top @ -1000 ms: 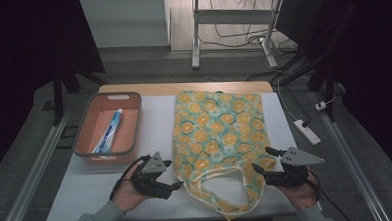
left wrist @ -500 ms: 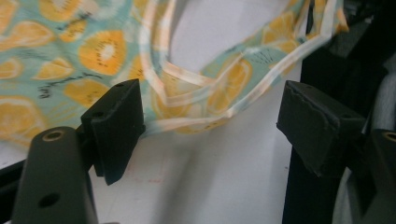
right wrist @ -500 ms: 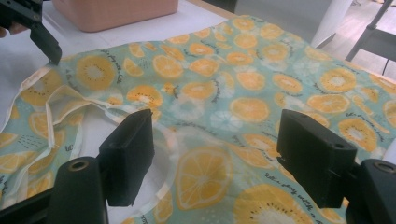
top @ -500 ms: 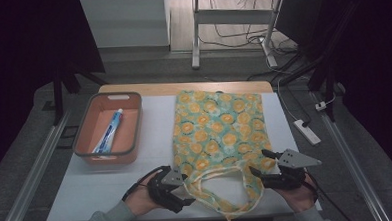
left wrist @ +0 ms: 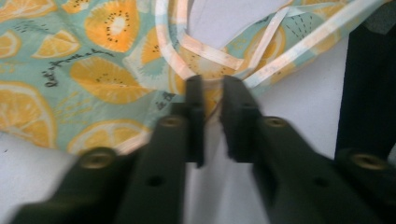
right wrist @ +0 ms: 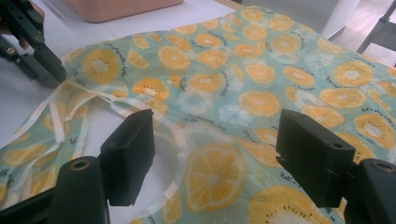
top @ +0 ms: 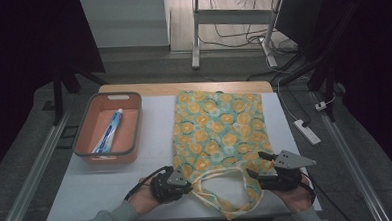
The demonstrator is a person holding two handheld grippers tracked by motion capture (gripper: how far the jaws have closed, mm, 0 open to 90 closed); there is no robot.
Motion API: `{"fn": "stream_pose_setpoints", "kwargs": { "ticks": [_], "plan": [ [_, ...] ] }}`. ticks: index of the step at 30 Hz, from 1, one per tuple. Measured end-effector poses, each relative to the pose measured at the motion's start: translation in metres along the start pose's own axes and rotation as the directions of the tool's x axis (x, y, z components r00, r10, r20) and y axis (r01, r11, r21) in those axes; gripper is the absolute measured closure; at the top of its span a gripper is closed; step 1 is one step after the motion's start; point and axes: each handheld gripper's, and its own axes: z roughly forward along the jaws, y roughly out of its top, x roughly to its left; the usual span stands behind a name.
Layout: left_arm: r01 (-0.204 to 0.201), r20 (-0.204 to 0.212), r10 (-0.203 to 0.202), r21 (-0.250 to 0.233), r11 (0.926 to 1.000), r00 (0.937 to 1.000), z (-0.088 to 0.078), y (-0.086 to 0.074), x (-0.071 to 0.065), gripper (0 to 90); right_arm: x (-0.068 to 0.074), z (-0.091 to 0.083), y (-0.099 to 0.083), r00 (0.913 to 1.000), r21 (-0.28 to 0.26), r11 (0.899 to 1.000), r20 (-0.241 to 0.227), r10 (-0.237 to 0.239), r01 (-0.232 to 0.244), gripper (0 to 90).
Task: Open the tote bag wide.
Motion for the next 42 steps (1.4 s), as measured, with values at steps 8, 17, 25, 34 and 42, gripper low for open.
{"fn": "stream_pose_setpoints", "kwargs": {
  "ticks": [8,17,25,34,42],
  "plan": [
    [0.025,-0.006,-0.026,-0.067,0.9974,0.9996,-0.014,-0.002,0.005,88.5,0.001,-0.001,0.0,1.0,0.003,1.0,-0.003,-0.007,0.007,28.2],
    [0.056,-0.022,-0.06,-0.142,0.9884,0.998,-0.029,-0.003,0.01,88.7,0.004,-0.002,0.002,0.9999,0.003,1.0,-0.01,-0.013,0.013,28.3],
    [0.097,-0.047,-0.112,-0.241,0.9656,0.9926,-0.054,-0.005,0.016,88.7,0.011,0.0,0.009,0.9987,0.016,1.0,-0.046,-0.022,0.023,28.1],
    [0.122,-0.068,-0.149,-0.304,0.9449,0.9864,-0.073,-0.004,0.024,88.7,0.048,0.022,0.032,0.9721,0.071,0.993,-0.221,-0.079,0.097,27.3],
    [0.128,-0.087,-0.165,-0.327,0.9363,0.9825,-0.083,0.0,0.028,88.7,0.083,0.056,0.054,0.9353,0.113,0.97,-0.311,-0.169,0.213,25.2]
  ]
}}
